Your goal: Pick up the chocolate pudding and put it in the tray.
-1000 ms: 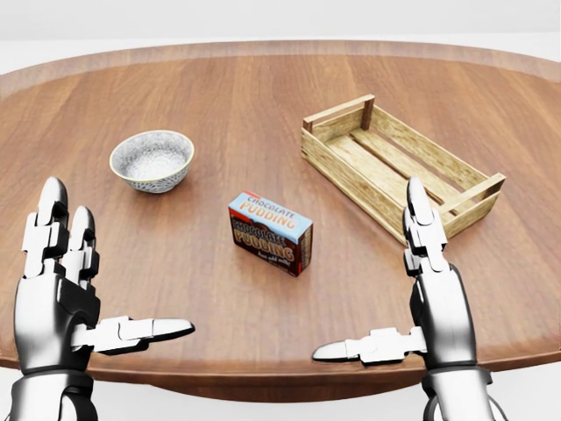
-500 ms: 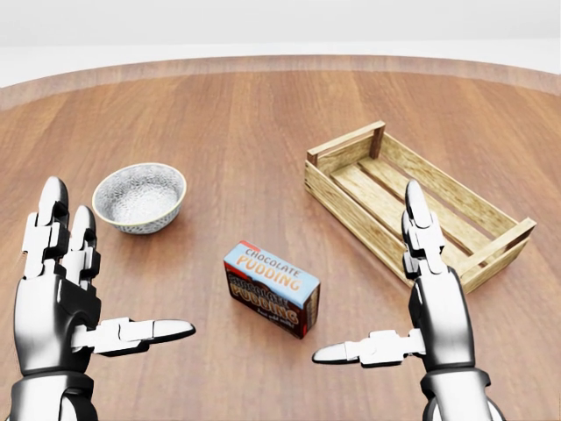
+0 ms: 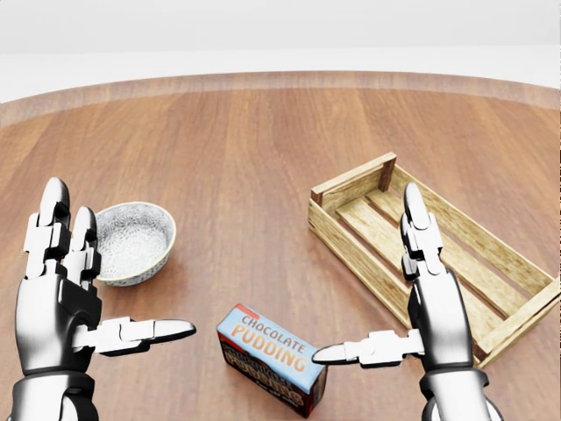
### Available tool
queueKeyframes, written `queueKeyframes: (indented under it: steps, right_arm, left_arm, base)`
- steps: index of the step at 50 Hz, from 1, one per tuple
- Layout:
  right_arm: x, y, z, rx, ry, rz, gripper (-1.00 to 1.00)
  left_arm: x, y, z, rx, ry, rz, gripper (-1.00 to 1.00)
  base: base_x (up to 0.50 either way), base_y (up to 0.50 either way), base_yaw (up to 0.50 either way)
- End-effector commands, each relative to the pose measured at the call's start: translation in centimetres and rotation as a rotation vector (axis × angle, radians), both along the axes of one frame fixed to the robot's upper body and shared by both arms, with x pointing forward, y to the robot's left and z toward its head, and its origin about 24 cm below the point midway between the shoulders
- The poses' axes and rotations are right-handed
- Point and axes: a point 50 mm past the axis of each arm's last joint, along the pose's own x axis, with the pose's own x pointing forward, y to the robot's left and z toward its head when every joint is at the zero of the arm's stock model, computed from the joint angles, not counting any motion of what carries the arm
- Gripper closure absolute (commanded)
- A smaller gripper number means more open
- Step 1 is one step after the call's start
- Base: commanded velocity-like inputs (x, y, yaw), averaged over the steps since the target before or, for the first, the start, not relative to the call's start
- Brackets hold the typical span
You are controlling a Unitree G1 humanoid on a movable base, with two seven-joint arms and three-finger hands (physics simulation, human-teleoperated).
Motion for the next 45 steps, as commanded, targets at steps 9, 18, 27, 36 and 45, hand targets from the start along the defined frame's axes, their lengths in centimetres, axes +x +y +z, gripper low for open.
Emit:
queueKeyframes:
  steps: [9,18,27,36,45]
  right_arm:
    - [0.3,0.3,0.2,0.000,-0.004,0.029,-1.00]
    - [0.2,0.4,0.6,0.002,-0.023,0.034,-1.00]
    - [-0.2,-0.6,-0.2,0.015,0.002,-0.050,-1.00]
    - [-0.1,-0.6,-0.1,-0.022,-0.003,-0.073,-1.00]
    - [0.5,-0.5,-1.2,-0.032,0.040,-0.072,-1.00]
  left_arm:
    - [0.0,-0.3,-0.1,-0.016,0.001,-0.029,-1.00]
    - [0.0,-0.2,-0.2,-0.002,0.010,-0.023,-1.00]
    - [-0.9,-0.6,0.7,-0.056,-0.043,-0.082,-1.00]
    - [-0.9,-0.6,1.1,-0.051,-0.057,-0.081,-1.00]
    - [-0.9,-0.6,0.6,-0.050,-0.039,-0.086,-1.00]
  base:
    - [0.29,0.00,0.00]
    - [0.00,0.00,0.00]
    - [0.00,0.00,0.00]
    - [0.00,0.00,0.00]
    - [0.00,0.00,0.00]
